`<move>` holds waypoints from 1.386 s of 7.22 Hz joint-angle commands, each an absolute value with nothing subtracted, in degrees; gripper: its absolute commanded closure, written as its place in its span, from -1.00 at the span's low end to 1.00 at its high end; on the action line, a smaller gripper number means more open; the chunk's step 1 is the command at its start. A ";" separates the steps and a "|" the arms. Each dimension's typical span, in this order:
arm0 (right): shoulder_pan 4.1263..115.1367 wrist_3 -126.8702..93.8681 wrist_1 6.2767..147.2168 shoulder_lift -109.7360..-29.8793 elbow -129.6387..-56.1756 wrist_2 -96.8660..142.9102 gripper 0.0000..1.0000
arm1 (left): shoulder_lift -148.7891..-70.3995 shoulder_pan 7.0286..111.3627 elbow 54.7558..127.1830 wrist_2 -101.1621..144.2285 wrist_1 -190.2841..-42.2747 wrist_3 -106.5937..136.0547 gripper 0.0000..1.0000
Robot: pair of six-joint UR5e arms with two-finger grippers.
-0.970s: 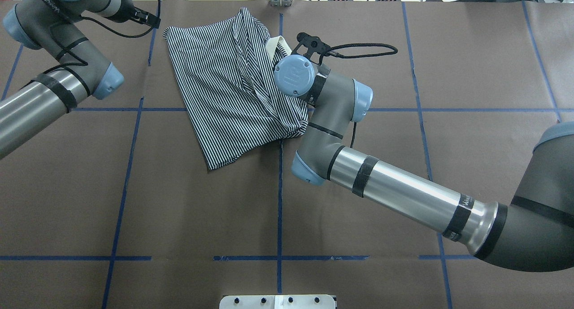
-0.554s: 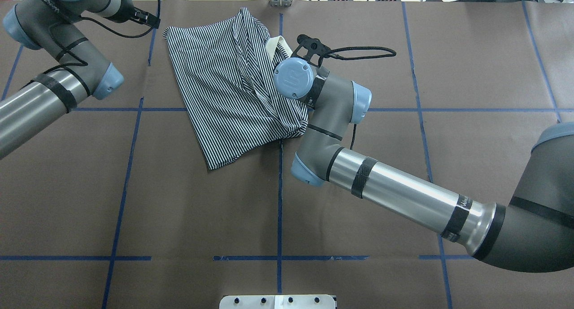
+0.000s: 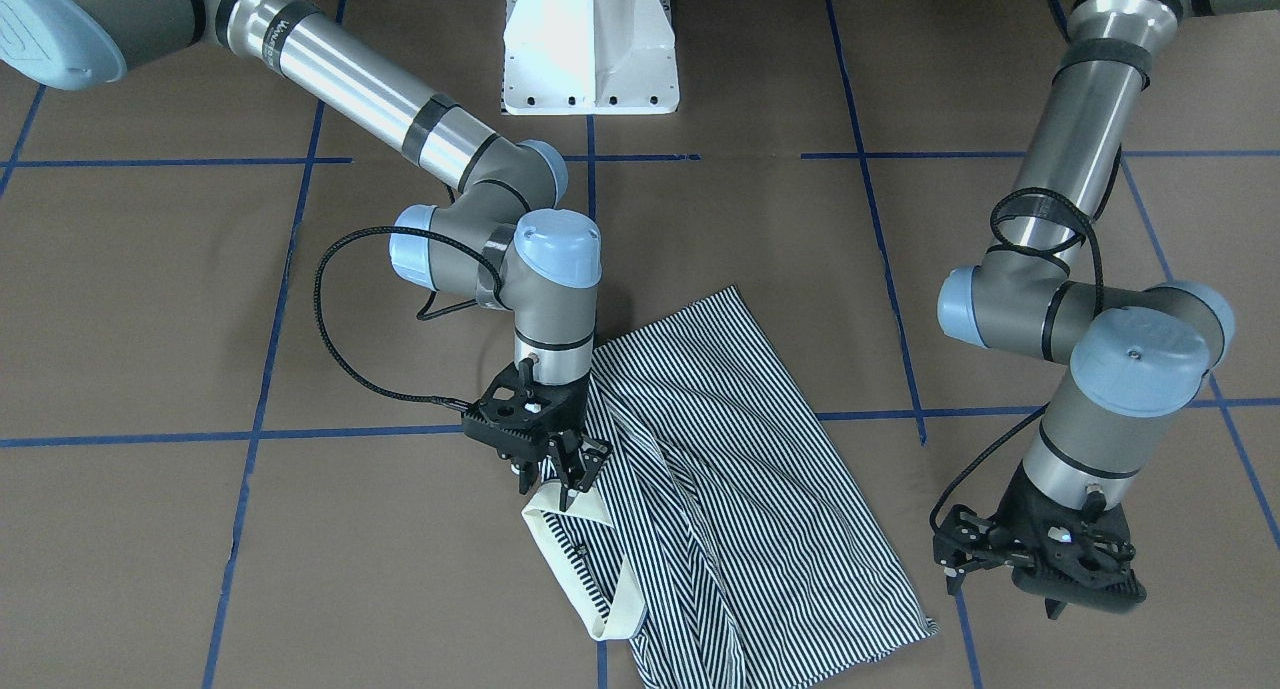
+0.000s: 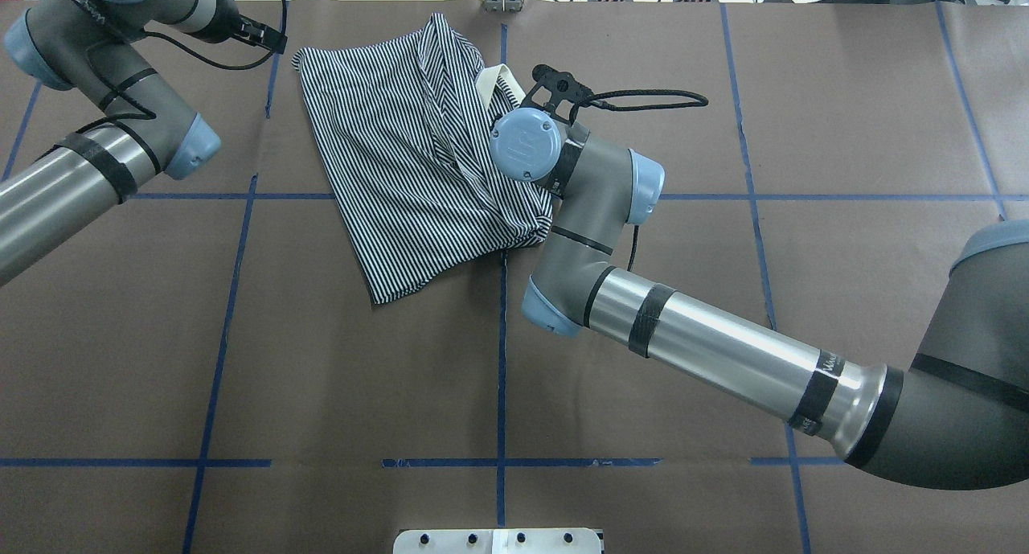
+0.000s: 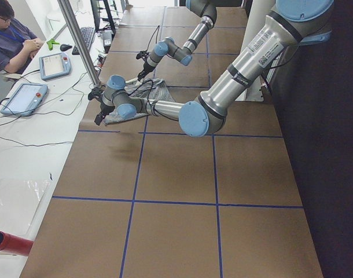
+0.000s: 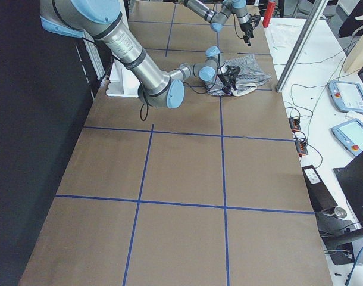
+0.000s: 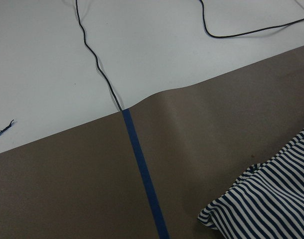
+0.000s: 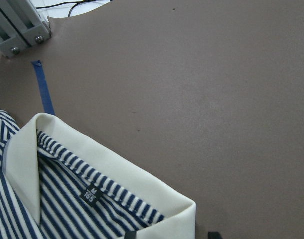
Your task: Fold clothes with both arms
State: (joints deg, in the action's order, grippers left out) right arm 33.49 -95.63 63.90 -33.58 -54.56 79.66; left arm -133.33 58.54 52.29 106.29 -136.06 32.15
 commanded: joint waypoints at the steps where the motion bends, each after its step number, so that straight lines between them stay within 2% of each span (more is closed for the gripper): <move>1: 33.40 -95.80 63.72 -33.57 -54.40 79.54 0.35 | -133.24 58.54 52.29 106.44 -136.05 32.08 -1.00; 2: 33.49 -95.80 63.81 -33.23 -54.40 79.54 0.99 | -133.24 58.54 52.29 106.44 -136.05 32.08 -1.00; 5: 33.57 -95.45 64.07 -32.43 -55.10 79.80 1.00 | -133.24 58.54 52.38 106.44 -136.05 32.17 -1.00; 6: 33.49 -95.45 64.59 -33.13 -57.54 79.89 1.00 | -133.24 58.54 52.47 106.44 -136.05 32.17 -1.00; 8: 32.26 -95.54 64.60 -41.18 -67.71 79.80 1.00 | -133.16 58.54 52.91 106.44 -136.14 32.26 -1.00; 10: 29.81 -96.24 64.42 -47.60 -74.05 76.75 1.00 | -133.15 58.54 53.35 106.44 -136.23 32.34 -1.00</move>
